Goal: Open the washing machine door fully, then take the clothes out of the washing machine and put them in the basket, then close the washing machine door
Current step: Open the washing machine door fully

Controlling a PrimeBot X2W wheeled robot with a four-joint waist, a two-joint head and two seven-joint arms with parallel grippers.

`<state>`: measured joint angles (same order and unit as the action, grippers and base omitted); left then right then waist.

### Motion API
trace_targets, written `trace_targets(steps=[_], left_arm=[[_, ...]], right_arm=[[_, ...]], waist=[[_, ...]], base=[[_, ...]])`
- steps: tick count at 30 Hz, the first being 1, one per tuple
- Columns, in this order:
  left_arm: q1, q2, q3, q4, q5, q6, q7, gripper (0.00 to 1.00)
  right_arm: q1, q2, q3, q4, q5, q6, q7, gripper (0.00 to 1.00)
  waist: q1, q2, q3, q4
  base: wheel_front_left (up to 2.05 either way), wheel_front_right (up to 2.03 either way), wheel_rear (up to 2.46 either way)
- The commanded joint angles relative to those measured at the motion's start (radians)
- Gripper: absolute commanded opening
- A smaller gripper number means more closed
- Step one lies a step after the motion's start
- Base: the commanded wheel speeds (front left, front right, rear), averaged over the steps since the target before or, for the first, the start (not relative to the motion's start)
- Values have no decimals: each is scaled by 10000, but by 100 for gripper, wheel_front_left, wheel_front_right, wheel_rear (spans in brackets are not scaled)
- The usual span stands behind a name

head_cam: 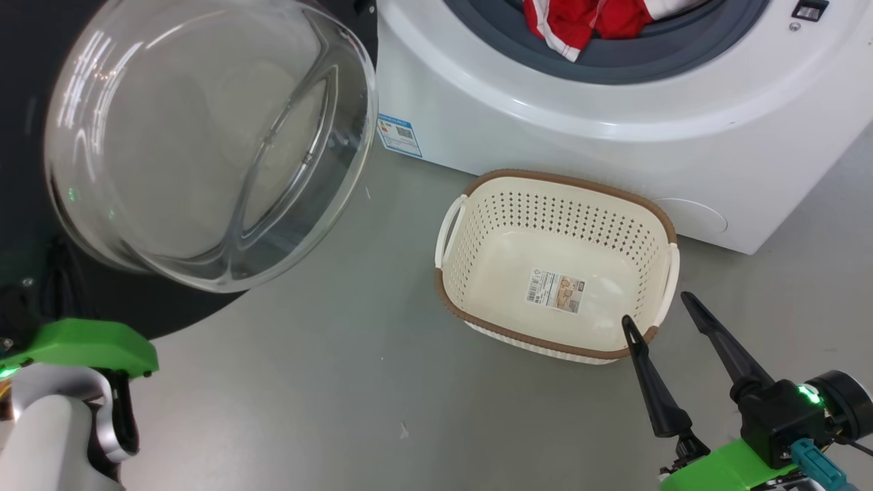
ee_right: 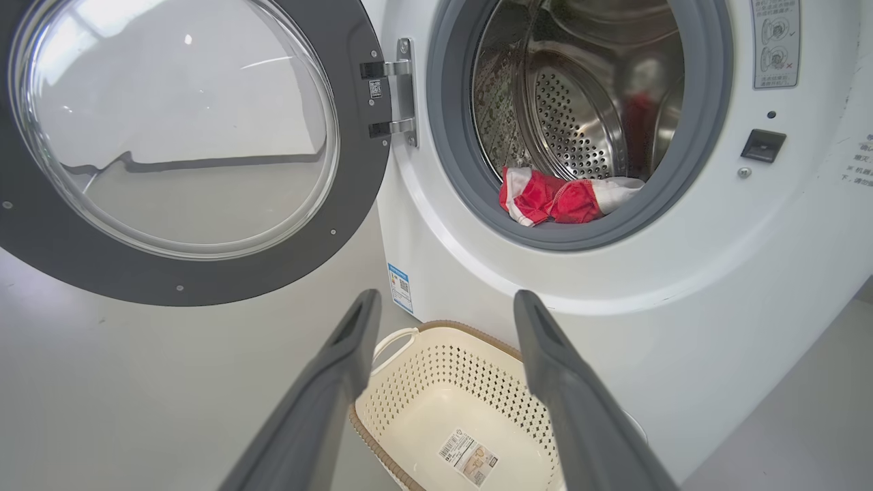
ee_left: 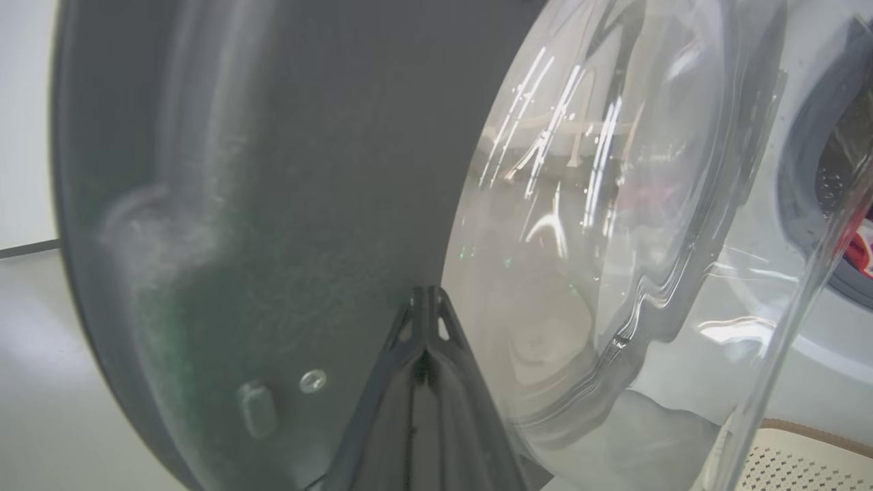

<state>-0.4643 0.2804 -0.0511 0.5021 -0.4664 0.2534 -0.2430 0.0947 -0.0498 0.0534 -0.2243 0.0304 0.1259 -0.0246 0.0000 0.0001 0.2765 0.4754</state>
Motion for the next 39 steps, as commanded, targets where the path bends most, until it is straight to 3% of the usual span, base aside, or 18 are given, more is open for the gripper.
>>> trace_targets(steps=[1,18,35,36,37,38,39], left_arm=[[-411,706,533,14,-72,-13,-102,0],[-854,829,998,696,161,-228,-184,0],[401,244,667,-1086,613,-354,-186,0],[498,225,627,-1261,621,-350,-166,15],[606,215,572,-1444,638,-351,-118,45],[723,213,506,-1646,677,-340,-67,100],[977,193,391,-2107,744,-288,42,100]], right_arm=[[-420,-5,330,-329,-105,48,43,100],[-488,-5,329,-285,-87,48,33,100],[-385,-5,340,113,321,48,-326,100],[-377,-5,329,134,347,48,-360,100],[-368,-5,317,159,376,48,-394,100],[-359,-5,301,185,402,48,-431,100],[-340,-5,270,253,463,48,-514,100]], waist=[[0,-1,43,-35],[0,-1,108,-269],[0,-1,-373,-147],[0,-1,-412,-157],[0,-1,-455,-173],[0,-1,-488,-194],[0,-1,-579,-255]], base=[[0,0,0],[0,0,0],[0,0,0],[0,0,0],[0,0,0],[0,0,0],[0,0,0]])
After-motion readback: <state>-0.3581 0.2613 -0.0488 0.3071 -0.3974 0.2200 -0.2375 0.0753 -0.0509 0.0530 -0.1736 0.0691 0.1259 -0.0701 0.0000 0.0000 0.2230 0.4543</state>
